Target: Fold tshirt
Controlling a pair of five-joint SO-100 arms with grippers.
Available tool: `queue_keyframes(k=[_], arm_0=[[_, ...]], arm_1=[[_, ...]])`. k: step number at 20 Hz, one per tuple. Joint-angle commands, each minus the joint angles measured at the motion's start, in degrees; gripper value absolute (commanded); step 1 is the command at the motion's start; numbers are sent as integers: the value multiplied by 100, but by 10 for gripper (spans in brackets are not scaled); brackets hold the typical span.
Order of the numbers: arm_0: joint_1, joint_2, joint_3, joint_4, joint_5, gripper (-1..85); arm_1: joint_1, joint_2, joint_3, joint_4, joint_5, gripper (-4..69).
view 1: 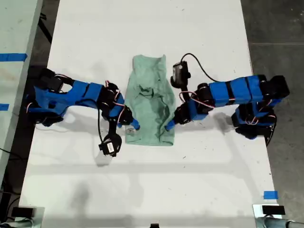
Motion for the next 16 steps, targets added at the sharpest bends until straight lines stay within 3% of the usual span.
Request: queue_keyframes(k=[1, 4, 7, 16], arm_0=[[79, 360, 519, -993, -237, 254], [114, 369, 1063, -1547, -334, 253], [202, 905, 2250, -2663, -501, 250], [255, 606, 3041, -3507, -492, 252]], arm_1=[[-185, -316, -659, -97, 158, 316], [-272, -729, -879, -167, 264, 322], [-343, -1195, -1213, -202, 299, 325], [-404, -2584, -1714, -510, 360, 325]])
